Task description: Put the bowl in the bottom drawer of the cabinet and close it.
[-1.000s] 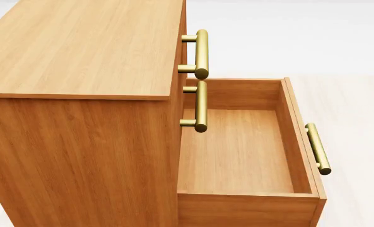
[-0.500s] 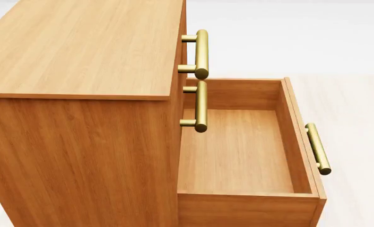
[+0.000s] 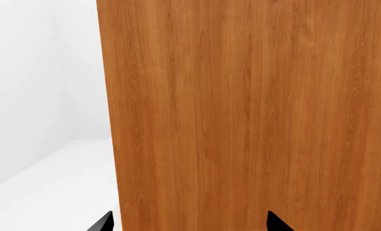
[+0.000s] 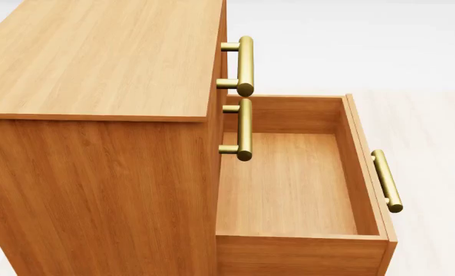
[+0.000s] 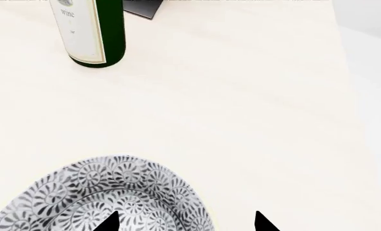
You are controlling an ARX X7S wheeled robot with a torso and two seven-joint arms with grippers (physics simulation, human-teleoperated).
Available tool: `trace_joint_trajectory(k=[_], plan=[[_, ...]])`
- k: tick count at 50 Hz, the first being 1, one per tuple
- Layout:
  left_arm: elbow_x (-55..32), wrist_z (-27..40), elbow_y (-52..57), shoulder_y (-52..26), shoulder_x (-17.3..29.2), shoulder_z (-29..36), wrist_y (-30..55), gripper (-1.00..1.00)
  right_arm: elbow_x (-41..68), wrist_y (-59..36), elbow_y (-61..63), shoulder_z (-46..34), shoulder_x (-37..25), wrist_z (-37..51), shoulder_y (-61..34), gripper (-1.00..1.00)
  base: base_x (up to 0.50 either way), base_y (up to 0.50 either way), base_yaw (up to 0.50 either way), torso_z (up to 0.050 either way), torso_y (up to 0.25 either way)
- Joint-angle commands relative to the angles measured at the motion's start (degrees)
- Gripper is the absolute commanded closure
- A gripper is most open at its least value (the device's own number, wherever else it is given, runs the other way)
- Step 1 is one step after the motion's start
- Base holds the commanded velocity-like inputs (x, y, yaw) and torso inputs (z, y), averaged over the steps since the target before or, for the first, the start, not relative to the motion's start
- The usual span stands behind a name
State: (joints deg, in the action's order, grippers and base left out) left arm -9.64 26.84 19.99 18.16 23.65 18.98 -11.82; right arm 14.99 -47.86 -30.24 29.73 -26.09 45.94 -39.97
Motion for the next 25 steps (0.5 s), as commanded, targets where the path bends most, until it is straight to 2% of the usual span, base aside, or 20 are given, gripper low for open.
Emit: trace_joint_trajectory(k=[1,18,25], plan=[[0.0,0.1,-0.1,-0.1,0.1,0.1,-0.1,-1.0,-1.2,0.1,-2.0,-0.4,-0.3,0.5,0.1,-1.0,0.0,0.0,0.0,0.0,0.0],[0.0,0.4,0.0,0.0,0.2,0.3,-0.1,-1.0,0.9,-1.6,-3.5,3.1,-0.5,0.7,-0.3,-1.0,0.0,0.0,0.0,-0.001,0.0],[0.1,0.4,-0.3,-0.2,0.2,0.4,-0.3,-1.0,2.9,-3.7,-5.3,3.9,-0.9,-1.8,-1.4,-1.0,0.0,0.0,0.0,-0.001,0.0]])
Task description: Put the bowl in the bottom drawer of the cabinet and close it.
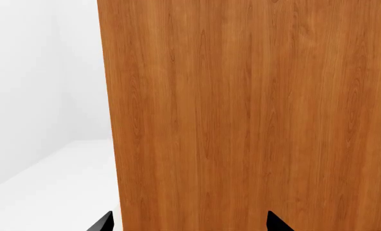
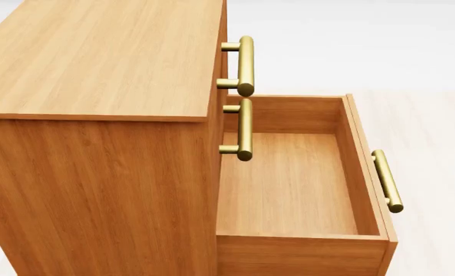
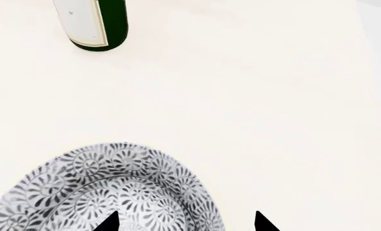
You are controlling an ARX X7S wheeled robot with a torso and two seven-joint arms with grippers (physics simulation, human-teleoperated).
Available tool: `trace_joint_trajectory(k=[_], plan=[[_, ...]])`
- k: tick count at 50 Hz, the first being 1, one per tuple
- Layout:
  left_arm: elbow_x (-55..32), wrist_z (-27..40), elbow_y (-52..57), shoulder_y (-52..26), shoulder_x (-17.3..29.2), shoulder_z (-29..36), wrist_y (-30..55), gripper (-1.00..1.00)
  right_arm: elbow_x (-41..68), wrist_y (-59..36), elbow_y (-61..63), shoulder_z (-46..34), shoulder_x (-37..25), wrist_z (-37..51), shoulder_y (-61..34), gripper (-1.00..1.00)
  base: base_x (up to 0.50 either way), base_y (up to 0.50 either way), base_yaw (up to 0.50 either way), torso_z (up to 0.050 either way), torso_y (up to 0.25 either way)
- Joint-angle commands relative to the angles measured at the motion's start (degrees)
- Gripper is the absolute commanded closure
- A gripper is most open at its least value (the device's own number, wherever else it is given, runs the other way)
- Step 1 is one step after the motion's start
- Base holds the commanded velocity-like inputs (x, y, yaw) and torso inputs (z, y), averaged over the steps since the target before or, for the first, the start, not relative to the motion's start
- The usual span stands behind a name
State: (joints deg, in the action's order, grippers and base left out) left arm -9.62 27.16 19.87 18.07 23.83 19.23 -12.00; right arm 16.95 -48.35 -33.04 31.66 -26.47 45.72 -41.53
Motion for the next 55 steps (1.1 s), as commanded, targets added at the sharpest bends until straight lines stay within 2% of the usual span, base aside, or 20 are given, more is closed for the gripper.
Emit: trace_joint_trajectory(k=[1,21,23,24,27,29,31,36,55], plan=[[0.1,0.1,-0.3,-0.1,0.0,0.2,-0.2,-1.0,0.7,-3.0,-2.5,2.0,-0.4,-1.2,0.2,-1.0,0.0,0.0,0.0,0.0,0.0],[-0.1,0.4,0.1,-0.1,0.3,0.3,0.1,-1.0,0.7,-1.5,-5.3,2.8,-0.8,-1.5,0.1,-1.0,0.0,0.0,0.0,-0.001,0.0],[-0.1,0.4,0.0,-0.1,0.3,0.3,0.0,-1.0,0.6,-0.4,-2.6,1.2,-0.4,-3.4,1.2,-1.0,0.0,0.0,0.0,0.0,0.0],[-0.1,0.4,0.1,-0.1,0.3,0.3,0.1,-1.0,0.6,-0.5,-0.3,0.2,-0.2,-4.3,2.2,1.0,0.0,0.0,0.0,0.0,0.0],[-0.2,0.5,0.4,-0.1,0.4,0.3,0.3,-1.0,0.6,1.3,6.2,-2.1,0.4,-6.9,4.8,1.0,0.0,0.0,0.0,0.0,0.0],[-0.2,0.5,0.1,-0.1,0.3,0.3,0.1,-1.0,2.4,2.4,9.5,-0.6,1.2,-8.6,6.0,1.0,0.0,0.0,0.0,0.0,0.0],[-0.1,0.6,0.3,-0.1,0.4,0.3,0.2,-1.0,-0.1,3.3,10.1,-3.9,0.8,-7.8,6.2,1.0,0.0,0.0,0.0,0.0,0.0],[-0.2,0.6,0.2,-0.1,0.4,0.4,0.1,-1.0,0.9,5.0,12.4,-5.2,1.1,-11.2,6.6,1.0,0.0,0.0,0.0,0.0,0.0],[0.3,0.9,0.1,0.0,0.5,0.7,-0.1,-1.0,-1.6,7.3,19.3,-13.1,0.5,-14.1,5.7,1.0,0.0,0.0,0.0,0.0,0.0]])
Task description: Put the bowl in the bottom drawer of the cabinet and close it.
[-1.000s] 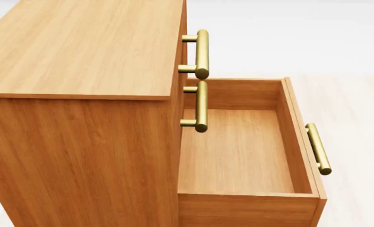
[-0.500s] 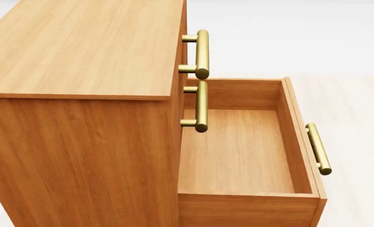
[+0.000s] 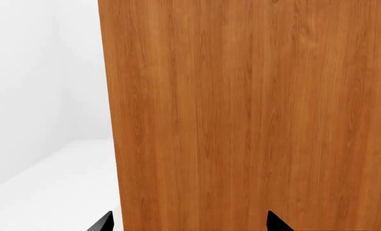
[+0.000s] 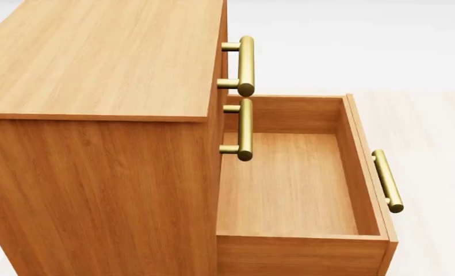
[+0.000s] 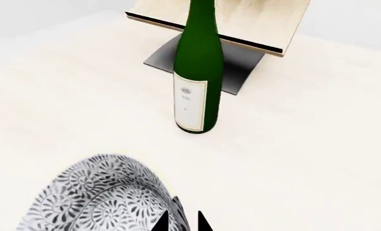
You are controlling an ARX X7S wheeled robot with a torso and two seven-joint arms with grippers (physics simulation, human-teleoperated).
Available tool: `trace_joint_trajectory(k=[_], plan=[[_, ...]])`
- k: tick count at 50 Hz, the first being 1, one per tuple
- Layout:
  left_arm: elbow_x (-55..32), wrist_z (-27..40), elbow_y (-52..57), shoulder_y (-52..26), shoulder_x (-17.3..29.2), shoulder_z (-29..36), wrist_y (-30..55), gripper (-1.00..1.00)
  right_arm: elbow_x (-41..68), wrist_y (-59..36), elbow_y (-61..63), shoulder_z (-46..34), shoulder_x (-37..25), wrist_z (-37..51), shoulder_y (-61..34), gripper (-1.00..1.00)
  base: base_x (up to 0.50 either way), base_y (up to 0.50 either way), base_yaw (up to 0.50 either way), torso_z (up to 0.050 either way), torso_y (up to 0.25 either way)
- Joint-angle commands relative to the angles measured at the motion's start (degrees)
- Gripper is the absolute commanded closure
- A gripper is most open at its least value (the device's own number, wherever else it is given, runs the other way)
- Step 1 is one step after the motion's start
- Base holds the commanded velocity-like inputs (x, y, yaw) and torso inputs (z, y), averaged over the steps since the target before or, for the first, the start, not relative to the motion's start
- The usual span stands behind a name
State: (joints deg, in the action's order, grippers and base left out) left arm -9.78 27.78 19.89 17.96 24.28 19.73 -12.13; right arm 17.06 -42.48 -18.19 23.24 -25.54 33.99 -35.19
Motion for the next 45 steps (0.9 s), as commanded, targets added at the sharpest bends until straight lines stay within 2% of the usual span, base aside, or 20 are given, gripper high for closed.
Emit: trace_joint_trajectory(k=[1,18,31,45], plan=[[0.4,0.3,0.3,0.2,0.1,0.2,0.1,-1.0,-1.5,0.4,5.5,-5.1,-0.6,-2.5,-1.4,1.0,0.0,0.0,0.0,0.0,0.0],[0.7,0.8,0.5,0.5,0.4,0.3,0.0,-1.0,-0.8,-7.0,9.3,-11.3,-2.5,-4.8,-11.8,1.0,0.0,0.0,0.0,0.0,0.0],[0.6,0.8,0.3,0.2,0.3,0.4,0.2,-1.0,-2.0,-7.6,3.3,-18.2,-1.0,-6.7,-22.8,1.0,0.0,0.0,0.0,0.0,0.0],[0.3,0.9,0.5,0.2,0.5,0.5,0.1,-1.0,-3.2,-6.3,-3.0,-22.4,0.4,-8.5,-29.4,1.0,0.0,0.0,0.0,0.0,0.0]])
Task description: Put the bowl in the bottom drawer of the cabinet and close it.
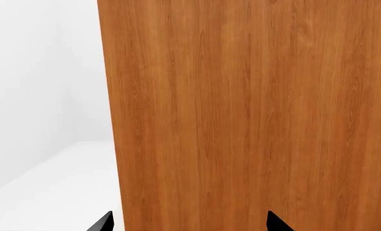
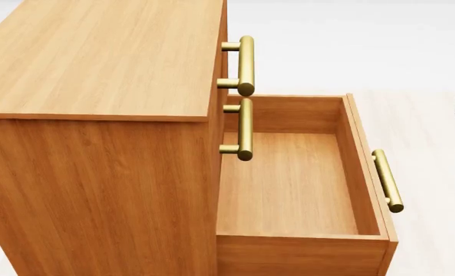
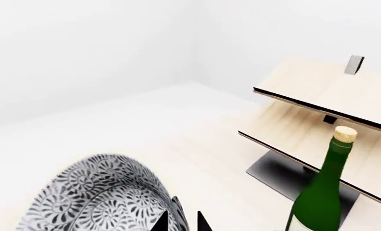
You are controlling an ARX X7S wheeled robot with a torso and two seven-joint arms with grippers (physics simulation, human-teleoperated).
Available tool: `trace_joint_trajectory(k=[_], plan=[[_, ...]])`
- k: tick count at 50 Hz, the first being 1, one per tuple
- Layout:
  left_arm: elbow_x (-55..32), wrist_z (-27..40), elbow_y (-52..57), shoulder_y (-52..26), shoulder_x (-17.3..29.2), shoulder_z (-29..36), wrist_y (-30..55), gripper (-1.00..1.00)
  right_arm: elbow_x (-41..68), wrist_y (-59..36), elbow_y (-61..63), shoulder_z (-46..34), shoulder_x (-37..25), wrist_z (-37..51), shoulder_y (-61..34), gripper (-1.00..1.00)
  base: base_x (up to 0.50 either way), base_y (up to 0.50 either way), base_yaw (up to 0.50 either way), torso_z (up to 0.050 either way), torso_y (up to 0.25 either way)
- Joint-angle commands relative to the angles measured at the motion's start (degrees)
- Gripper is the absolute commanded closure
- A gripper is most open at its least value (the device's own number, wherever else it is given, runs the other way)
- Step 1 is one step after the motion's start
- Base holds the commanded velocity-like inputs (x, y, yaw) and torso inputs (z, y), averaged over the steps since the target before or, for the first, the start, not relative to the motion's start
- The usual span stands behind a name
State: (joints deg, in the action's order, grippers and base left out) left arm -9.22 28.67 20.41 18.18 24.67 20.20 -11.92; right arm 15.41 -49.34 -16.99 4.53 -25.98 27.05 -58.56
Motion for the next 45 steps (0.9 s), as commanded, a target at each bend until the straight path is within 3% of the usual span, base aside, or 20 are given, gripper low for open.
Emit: trace_joint_trajectory(k=[1,8,33,45], plan=[[-0.3,0.1,0.0,0.0,0.1,0.0,-0.1,-1.0,-1.6,0.7,-4.7,-3.8,0.9,-1.6,-6.3,1.0,0.0,0.0,0.0,0.0,0.0],[-0.5,0.1,-0.1,0.0,0.1,0.1,-0.2,-1.0,-2.7,3.8,-11.6,-5.9,2.0,-3.0,-9.5,1.0,0.0,0.0,0.0,0.0,0.0],[-0.5,0.4,-0.1,0.0,0.3,0.3,-0.3,-1.0,-6.9,25.3,-57.5,-11.5,8.4,-10.4,-30.4,1.0,0.0,0.0,0.0,0.0,0.0],[-0.2,0.5,-0.1,0.0,0.5,0.4,-0.4,-1.0,-9.1,23.5,-58.0,-9.6,9.8,-12.4,-30.8,1.0,0.0,0.0,0.0,0.0,0.001]])
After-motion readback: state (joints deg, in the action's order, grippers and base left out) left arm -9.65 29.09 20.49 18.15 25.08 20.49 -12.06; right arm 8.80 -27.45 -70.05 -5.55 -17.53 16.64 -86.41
